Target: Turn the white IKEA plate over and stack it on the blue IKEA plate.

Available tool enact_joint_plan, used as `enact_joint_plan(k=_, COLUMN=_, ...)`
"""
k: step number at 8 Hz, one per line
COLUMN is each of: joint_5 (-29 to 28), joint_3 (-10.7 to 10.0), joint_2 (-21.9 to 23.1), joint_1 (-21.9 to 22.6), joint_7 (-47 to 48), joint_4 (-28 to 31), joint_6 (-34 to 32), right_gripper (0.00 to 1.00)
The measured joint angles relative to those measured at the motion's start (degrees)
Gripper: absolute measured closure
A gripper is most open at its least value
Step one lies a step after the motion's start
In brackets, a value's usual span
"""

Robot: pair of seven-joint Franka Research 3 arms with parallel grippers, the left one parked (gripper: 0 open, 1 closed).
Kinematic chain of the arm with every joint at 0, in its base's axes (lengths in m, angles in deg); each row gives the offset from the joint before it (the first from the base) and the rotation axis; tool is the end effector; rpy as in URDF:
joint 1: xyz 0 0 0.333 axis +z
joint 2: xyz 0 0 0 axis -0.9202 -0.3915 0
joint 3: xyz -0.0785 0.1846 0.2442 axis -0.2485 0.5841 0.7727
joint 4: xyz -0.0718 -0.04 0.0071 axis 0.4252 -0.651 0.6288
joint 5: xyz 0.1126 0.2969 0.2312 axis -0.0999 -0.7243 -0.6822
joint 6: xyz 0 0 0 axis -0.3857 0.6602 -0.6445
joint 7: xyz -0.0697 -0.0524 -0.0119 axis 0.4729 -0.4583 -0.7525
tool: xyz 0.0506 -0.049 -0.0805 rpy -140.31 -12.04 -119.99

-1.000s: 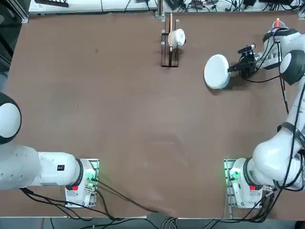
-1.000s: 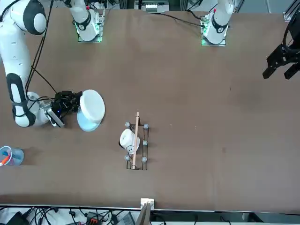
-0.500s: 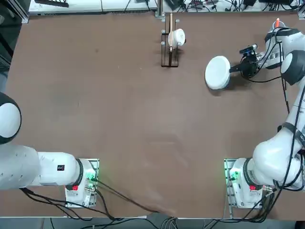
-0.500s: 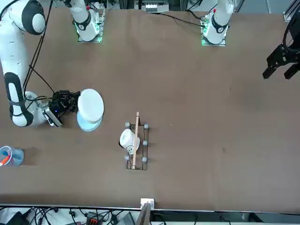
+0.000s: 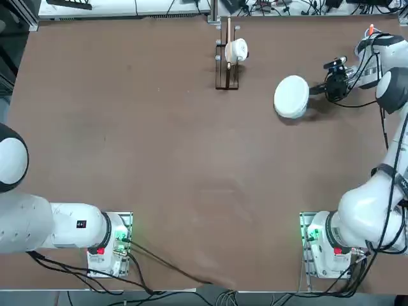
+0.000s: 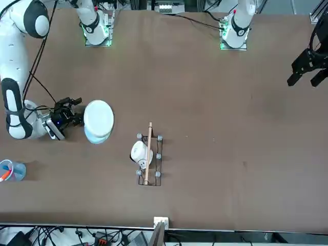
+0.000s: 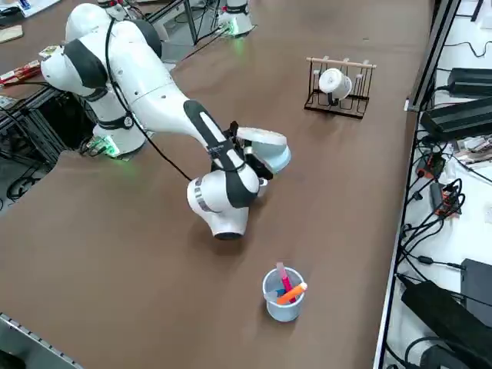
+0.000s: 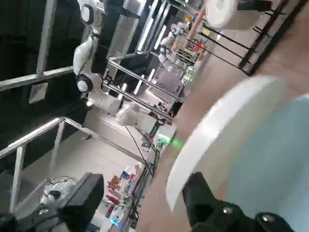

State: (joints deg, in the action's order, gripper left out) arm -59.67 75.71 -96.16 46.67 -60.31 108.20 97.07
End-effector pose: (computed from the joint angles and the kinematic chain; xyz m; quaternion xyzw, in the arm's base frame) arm 0.5536 -0.1414 0.1106 -0.6354 -0.2746 -0.0575 0.7194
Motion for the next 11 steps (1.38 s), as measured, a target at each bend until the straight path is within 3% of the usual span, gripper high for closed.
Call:
enact_joint_plan(k=2, joint_5=3.4, joint_3=-3.0, joint_2=0.1, joint_1=-0.7, joint_7=0.0, joint_4=-6.6, joint_6=0.0, right_gripper=0.00)
enact_joint_plan(k=4, joint_5=4.6, joint_3=-4.8, joint_2=0.3, joint_1=-1.3, joint_7=0.1, joint_4=-11.1, joint_6=0.0, right_gripper=0.00)
enact_joint_plan(k=7, joint_5=4.6, joint_3=-4.6, joint_2=0.1, joint_1=-0.7, joint_7=0.1, joint_4=-11.4, joint_6=1.6, right_gripper=0.00)
enact_joint_plan(k=11, joint_5=4.6, joint_3=-2.6, joint_2=0.1, joint_1=0.1, joint_7=0.1, joint_4=-12.3, joint_6=7.5, right_gripper=0.00)
